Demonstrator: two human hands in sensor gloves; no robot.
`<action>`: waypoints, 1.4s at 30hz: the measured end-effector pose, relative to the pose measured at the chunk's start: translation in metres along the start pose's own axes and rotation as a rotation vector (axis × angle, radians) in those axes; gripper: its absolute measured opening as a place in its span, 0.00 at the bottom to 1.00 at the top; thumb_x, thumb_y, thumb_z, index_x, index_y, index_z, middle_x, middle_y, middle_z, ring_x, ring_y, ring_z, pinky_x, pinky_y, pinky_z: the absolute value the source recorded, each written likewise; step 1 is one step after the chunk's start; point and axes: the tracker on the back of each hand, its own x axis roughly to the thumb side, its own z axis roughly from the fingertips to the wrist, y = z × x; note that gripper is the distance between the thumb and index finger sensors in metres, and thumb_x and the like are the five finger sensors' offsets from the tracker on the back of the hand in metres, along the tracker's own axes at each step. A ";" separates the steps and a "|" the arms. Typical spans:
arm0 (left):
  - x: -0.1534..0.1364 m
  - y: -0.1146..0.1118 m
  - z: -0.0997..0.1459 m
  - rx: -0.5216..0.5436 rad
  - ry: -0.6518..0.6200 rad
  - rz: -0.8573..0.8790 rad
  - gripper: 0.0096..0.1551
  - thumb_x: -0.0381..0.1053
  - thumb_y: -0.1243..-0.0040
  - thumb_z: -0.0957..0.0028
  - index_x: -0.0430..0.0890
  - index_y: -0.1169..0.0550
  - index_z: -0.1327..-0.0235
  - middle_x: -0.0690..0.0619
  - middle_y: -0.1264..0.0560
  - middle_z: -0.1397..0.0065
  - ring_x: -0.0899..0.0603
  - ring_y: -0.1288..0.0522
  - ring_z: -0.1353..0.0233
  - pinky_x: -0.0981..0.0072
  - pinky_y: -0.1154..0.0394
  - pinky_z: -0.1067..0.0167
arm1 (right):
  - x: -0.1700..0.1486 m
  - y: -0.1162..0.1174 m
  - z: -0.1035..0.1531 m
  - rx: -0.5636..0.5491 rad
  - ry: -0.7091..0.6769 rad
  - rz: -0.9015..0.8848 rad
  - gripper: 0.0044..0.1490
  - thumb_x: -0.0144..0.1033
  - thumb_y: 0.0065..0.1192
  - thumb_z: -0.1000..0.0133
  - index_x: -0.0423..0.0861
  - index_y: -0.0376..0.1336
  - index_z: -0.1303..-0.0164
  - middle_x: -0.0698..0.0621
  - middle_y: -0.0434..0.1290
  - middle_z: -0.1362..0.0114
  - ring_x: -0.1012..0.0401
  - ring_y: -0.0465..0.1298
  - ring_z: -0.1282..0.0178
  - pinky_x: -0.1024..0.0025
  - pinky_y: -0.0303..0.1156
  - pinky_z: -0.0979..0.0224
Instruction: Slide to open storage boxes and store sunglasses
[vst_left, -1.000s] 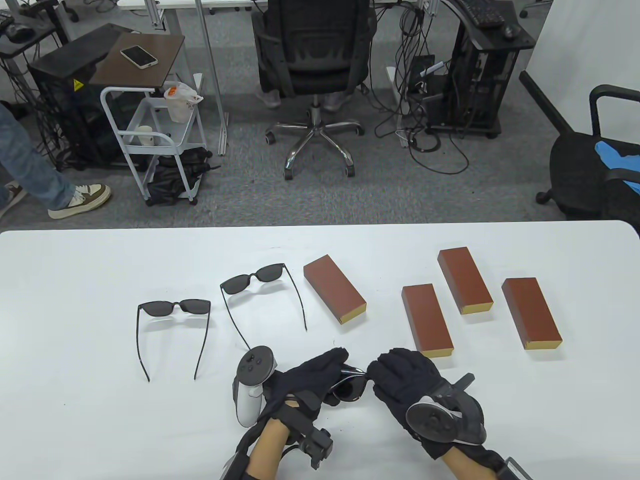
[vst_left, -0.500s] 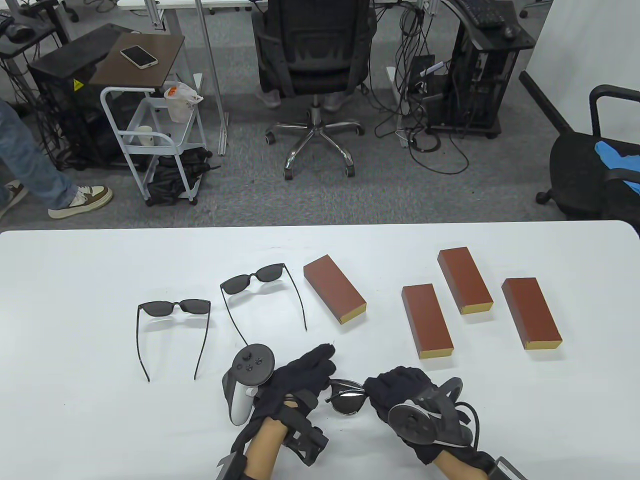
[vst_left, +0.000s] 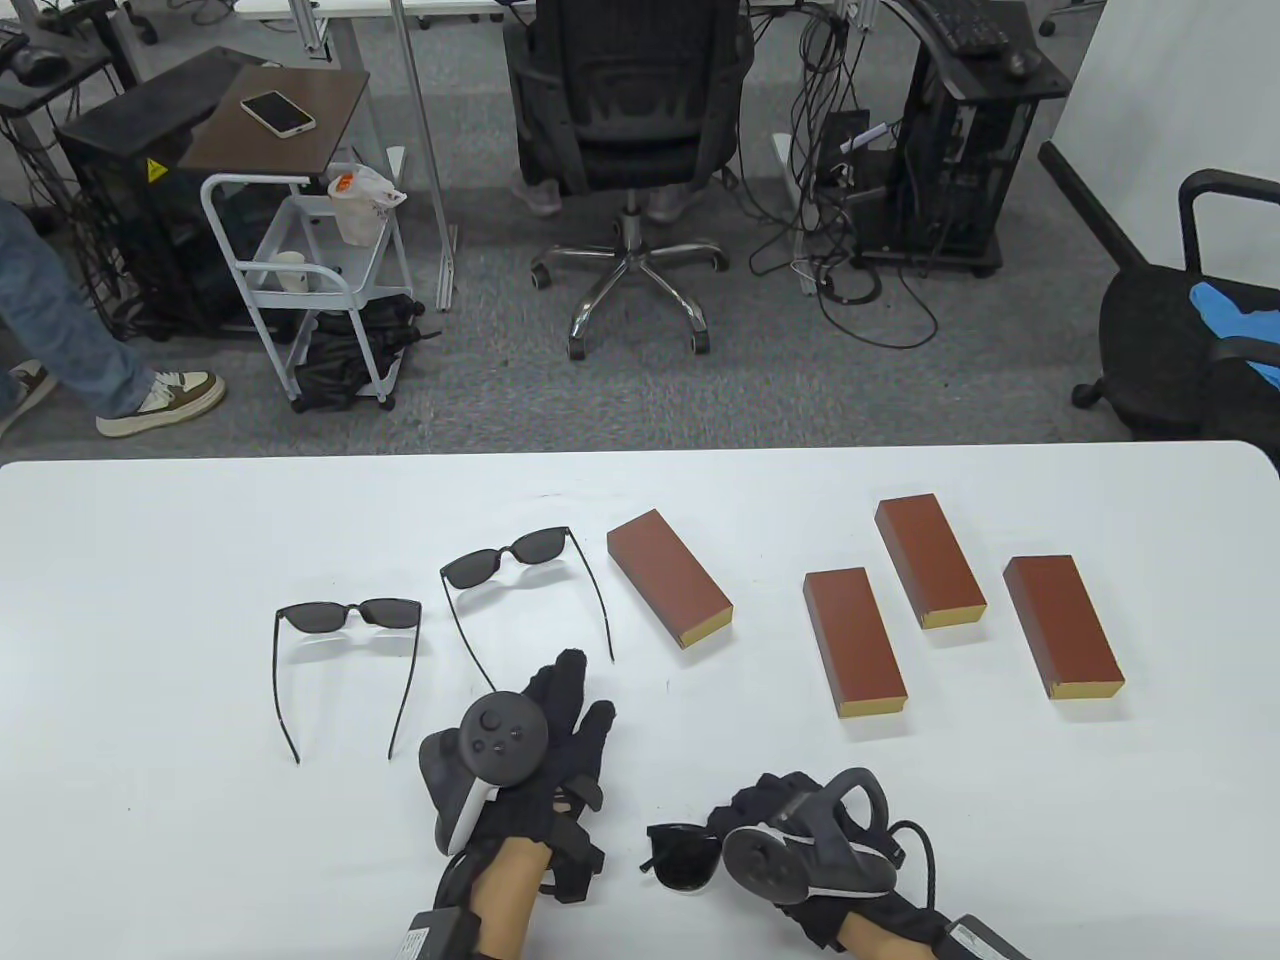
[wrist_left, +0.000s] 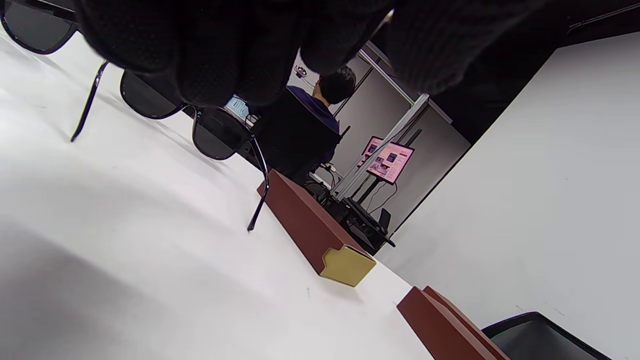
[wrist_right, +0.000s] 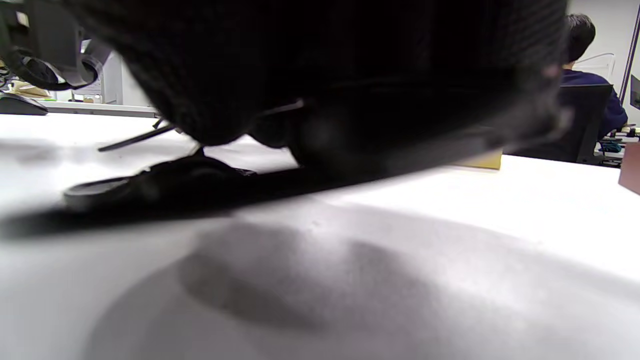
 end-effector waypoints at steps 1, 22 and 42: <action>0.000 0.000 0.000 0.002 0.004 0.000 0.41 0.63 0.41 0.50 0.53 0.33 0.22 0.44 0.30 0.22 0.33 0.29 0.26 0.34 0.31 0.35 | -0.001 0.001 -0.001 0.004 0.005 -0.002 0.24 0.44 0.75 0.63 0.51 0.76 0.57 0.48 0.84 0.53 0.52 0.83 0.51 0.53 0.79 0.45; 0.001 0.009 0.002 0.081 0.009 -0.068 0.40 0.67 0.42 0.51 0.54 0.30 0.24 0.46 0.29 0.21 0.33 0.33 0.22 0.34 0.35 0.31 | -0.082 -0.028 -0.012 -0.114 0.281 0.053 0.37 0.62 0.65 0.64 0.52 0.72 0.49 0.45 0.79 0.42 0.46 0.78 0.43 0.49 0.75 0.41; -0.002 0.010 0.000 0.085 0.022 -0.114 0.40 0.69 0.44 0.52 0.53 0.28 0.26 0.47 0.29 0.22 0.33 0.32 0.24 0.36 0.33 0.32 | -0.168 0.011 -0.029 0.273 0.867 0.013 0.56 0.76 0.58 0.65 0.58 0.52 0.30 0.38 0.64 0.27 0.41 0.74 0.37 0.48 0.73 0.37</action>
